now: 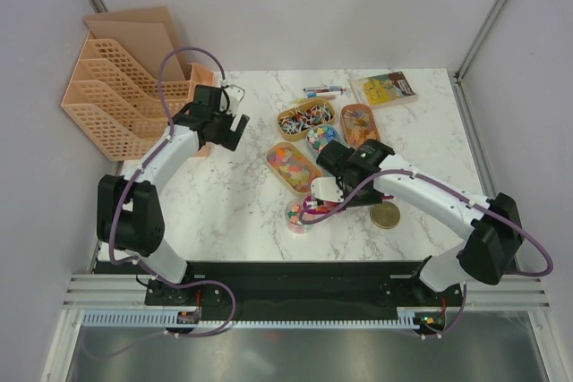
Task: Pack the candies
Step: Place the fake candies in the packing bottle.
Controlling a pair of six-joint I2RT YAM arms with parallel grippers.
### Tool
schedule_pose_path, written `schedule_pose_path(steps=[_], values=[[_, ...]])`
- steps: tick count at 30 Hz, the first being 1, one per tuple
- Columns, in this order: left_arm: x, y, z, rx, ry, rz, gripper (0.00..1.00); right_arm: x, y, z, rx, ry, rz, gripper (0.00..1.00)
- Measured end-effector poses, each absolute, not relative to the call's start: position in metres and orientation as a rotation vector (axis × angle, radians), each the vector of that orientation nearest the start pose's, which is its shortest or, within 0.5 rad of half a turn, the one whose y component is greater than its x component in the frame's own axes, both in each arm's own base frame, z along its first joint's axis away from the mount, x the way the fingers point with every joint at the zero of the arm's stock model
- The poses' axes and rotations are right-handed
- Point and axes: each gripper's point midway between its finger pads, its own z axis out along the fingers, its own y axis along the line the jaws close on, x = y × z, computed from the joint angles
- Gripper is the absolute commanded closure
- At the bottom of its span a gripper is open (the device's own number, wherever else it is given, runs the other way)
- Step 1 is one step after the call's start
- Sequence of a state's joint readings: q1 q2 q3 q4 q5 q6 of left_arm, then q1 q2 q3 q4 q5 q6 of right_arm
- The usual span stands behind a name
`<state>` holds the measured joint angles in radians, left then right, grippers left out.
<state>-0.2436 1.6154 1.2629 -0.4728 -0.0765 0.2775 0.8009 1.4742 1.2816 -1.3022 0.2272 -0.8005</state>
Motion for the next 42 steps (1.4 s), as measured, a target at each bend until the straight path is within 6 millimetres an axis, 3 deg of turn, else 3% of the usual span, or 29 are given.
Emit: schedule_pose_path(steps=[7,15,27,42], values=[[0.413,-0.078,0.13,0.566,2.347,0.099,0.0,0.209,0.129,0.144,-2.263,2.106,-0.467,1.0],[0.409,-0.078,0.125,0.547,2.357,0.087,0.0,0.223,0.138,0.15,-2.258,2.067,-0.622,1.0],[0.417,-0.06,0.137,0.403,2.328,0.21,0.0,0.229,0.145,0.164,-2.3,1.915,-0.805,1.0],[0.419,-0.057,0.141,0.35,2.317,0.225,0.0,0.231,0.162,0.186,-2.342,1.66,-1.034,1.0]])
